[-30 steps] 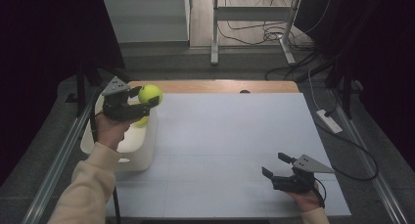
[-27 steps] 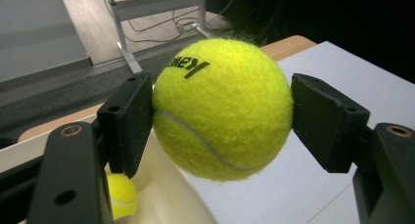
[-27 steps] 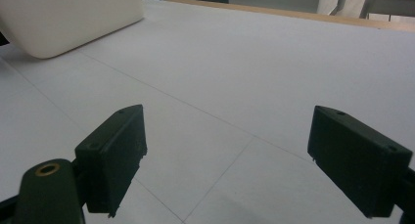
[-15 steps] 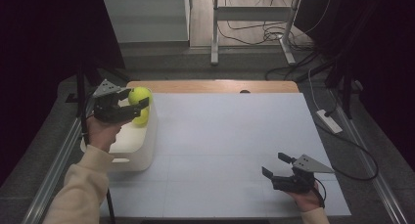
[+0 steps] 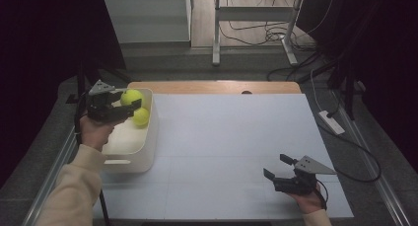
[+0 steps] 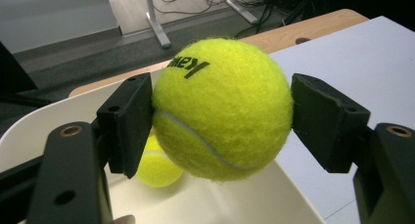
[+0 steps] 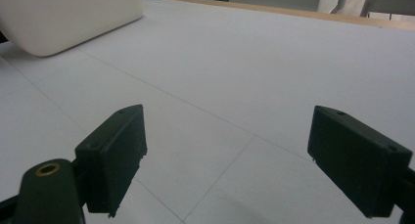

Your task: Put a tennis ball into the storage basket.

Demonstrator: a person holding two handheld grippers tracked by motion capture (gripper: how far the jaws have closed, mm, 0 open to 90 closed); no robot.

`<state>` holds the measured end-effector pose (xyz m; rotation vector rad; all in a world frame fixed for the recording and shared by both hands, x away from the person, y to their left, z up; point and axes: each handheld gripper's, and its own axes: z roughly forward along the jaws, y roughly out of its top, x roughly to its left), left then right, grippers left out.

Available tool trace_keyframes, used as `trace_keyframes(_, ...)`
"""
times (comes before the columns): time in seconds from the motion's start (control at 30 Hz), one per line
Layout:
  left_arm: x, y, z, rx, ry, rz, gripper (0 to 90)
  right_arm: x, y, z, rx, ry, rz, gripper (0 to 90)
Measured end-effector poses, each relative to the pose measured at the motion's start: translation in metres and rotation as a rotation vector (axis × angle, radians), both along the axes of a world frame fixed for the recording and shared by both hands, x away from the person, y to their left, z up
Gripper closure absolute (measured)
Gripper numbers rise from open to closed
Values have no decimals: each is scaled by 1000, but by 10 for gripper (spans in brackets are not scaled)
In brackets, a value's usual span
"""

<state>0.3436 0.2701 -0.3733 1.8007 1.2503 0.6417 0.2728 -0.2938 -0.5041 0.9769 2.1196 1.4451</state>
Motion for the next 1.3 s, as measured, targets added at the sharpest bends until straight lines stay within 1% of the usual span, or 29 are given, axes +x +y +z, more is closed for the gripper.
trace_keyframes(0.07, 1, 3, -1, 1, 4, 9, 278, 0, 0, 0, -2, 1, 2, 146)
trace_keyframes(0.13, 2, 5, -2, 16, 12, 14, 278, 0, 0, 0, -3, 1, 2, 146)
trace_keyframes(0.17, 4, 6, -2, 26, 19, 20, 278, 0, 0, 0, -2, -1, 1, 146)
trace_keyframes(0.2, 6, 8, -3, 26, 31, 28, 278, 1, 0, 0, -1, -1, 1, 146)
trace_keyframes(0.27, 7, 11, -4, 31, 44, 37, 278, 1, 1, 0, -2, -2, 3, 146)
trace_keyframes(0.3, 7, 11, -4, 31, 44, 37, 278, 1, 1, 0, -2, -2, 3, 146)
trace_keyframes(0.4, 8, 14, -7, 41, 64, 41, 278, 1, 0, 0, -4, 1, 3, 146)
trace_keyframes(0.5, 10, 15, -10, 63, 86, 42, 277, 1, 0, -1, 1, 0, 1, 146)
trace_keyframes(0.57, 12, 16, -13, 66, 101, 40, 277, 1, 0, -1, -7, 1, 5, 146)
trace_keyframes(0.6, 12, 16, -13, 66, 101, 40, 277, 1, 0, -1, -7, 1, 5, 146)
trace_keyframes(0.63, 13, 16, -16, 73, 117, 40, 277, 1, 1, -1, -7, 1, 5, 146)
trace_keyframes(0.7, 14, 16, -17, 75, 129, 39, 277, 1, 1, 0, -5, 1, 4, 146)
trace_keyframes(0.8, 14, 16, -19, 81, 135, 39, 276, 0, 1, -1, -6, -1, 4, 146)
trace_keyframes(1.0, 18, 18, -24, 79, 166, 47, 275, 1, 2, -1, -4, 2, 5, 146)
trace_keyframes(1.1, 17, 18, -25, 82, 169, 45, 276, 1, 2, -1, -4, 0, 3, 146)
trace_keyframes(1.13, 17, 18, -25, 77, 163, 48, 278, 1, 2, -1, -5, 0, 5, 146)
trace_keyframes(1.17, 15, 19, -24, 67, 153, 51, 297, 1, 2, -1, -6, -1, 5, 146)
trace_keyframes(1.2, 15, 19, -24, 67, 153, 51, 355, 1, 2, -1, -6, -1, 5, 146)
trace_keyframes(1.23, 13, 21, -22, 49, 122, 65, 355, 1, 2, -1, -6, -2, 7, 146)
trace_keyframes(1.27, 12, 22, -20, 37, 117, 66, 390, 1, 2, -1, -6, -1, 7, 146)
trace_keyframes(1.3, 11, 22, -19, 41, 115, 70, 390, 1, 2, -1, -6, -1, 7, 146)
